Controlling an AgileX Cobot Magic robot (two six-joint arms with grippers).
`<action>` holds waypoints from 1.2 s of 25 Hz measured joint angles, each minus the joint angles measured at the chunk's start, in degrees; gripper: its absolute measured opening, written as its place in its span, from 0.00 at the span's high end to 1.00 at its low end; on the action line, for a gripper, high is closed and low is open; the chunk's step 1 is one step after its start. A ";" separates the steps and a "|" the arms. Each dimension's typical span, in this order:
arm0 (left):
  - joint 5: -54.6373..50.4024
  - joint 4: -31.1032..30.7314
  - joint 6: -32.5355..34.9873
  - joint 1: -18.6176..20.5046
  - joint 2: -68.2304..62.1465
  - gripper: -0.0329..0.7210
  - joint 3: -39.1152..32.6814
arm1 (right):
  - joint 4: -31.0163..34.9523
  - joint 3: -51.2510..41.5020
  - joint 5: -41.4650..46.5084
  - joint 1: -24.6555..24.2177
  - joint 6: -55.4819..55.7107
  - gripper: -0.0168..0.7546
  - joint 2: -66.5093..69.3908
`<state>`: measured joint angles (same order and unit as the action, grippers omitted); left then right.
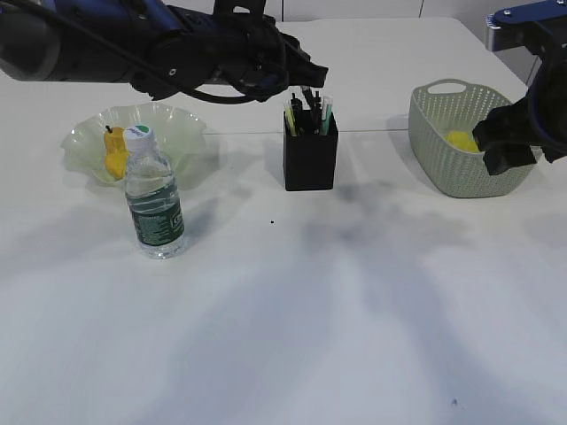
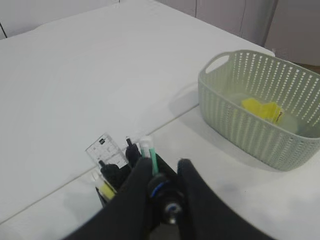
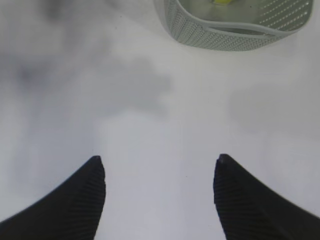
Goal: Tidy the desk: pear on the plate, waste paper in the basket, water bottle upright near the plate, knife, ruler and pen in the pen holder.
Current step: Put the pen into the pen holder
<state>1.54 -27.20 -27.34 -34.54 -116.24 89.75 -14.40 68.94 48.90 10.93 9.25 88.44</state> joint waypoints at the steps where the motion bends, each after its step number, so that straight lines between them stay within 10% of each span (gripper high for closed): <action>1: 0.14 -0.27 0.00 0.00 -0.84 0.86 0.84 | 0.00 0.00 0.00 0.00 0.00 0.33 0.00; 30: -3.63 -4.54 0.00 0.00 -12.40 0.86 9.03 | 0.00 0.00 -1.36 0.00 0.00 0.33 0.00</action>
<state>-2.09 -31.74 -27.34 -34.54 -128.64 98.78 -14.40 68.94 47.54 10.93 9.25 88.44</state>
